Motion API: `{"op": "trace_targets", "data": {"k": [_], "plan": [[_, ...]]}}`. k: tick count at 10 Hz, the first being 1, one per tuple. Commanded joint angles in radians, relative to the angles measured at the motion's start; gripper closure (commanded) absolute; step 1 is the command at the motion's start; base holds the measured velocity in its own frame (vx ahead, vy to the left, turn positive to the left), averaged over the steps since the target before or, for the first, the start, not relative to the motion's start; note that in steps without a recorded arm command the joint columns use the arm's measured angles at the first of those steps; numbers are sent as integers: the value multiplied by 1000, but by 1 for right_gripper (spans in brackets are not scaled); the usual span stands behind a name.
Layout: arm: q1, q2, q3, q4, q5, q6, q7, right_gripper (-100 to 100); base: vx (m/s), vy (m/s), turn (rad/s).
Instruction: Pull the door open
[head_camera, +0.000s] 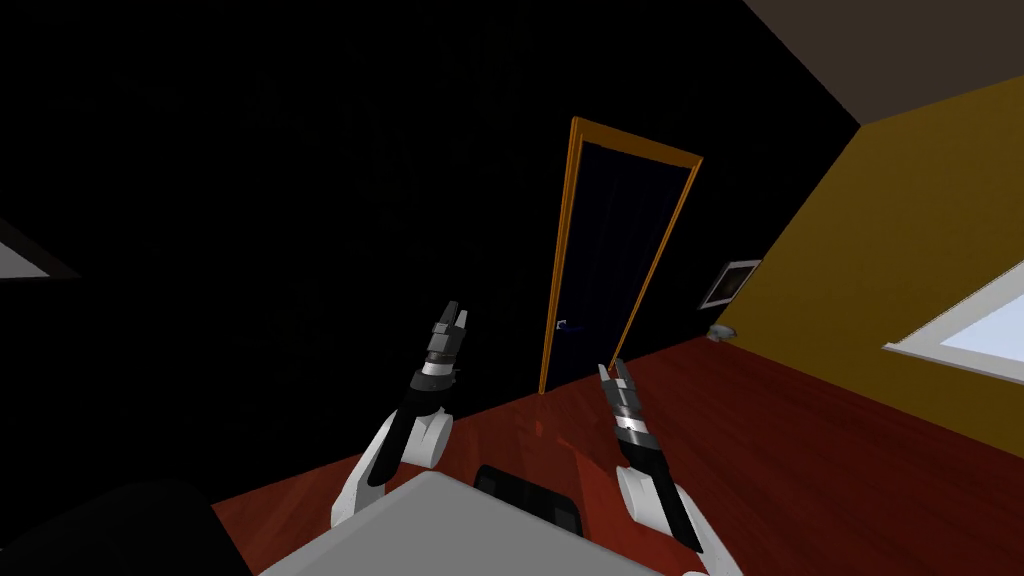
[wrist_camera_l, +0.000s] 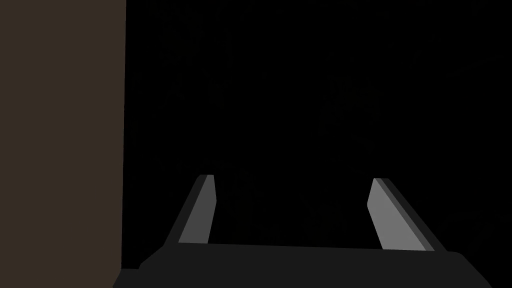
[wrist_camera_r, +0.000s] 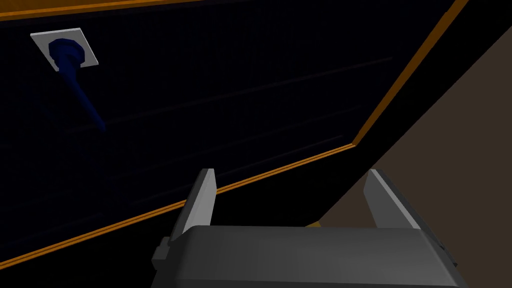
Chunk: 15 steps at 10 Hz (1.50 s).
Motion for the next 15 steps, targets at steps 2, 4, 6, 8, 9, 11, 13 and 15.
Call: {"op": "trace_targets", "data": {"k": [2, 4, 6, 8, 9, 11, 13, 15], "plan": [[-27, -9, 6, 76, 0, -8, -3, -100, 49, -80, 180], [-39, -13, 8, 109, 0, -12, -5, -100, 48, -80, 96], [-63, -20, 12, 171, -1, -21, -7, -100, 40, -75, 124], [-86, -27, 17, 231, -1, -30, -10, -100, 50, -89, 165], [-98, -31, 19, 270, -1, -35, -11, -100, 58, -103, 160], [-120, -37, 23, 331, -2, -43, -14, -100, 53, -113, 153], [-131, -40, 25, 361, -2, -47, -15, -100, 33, -86, 93], [-152, -46, 29, 420, -2, -55, -18, -100, 29, -56, 113]]}}
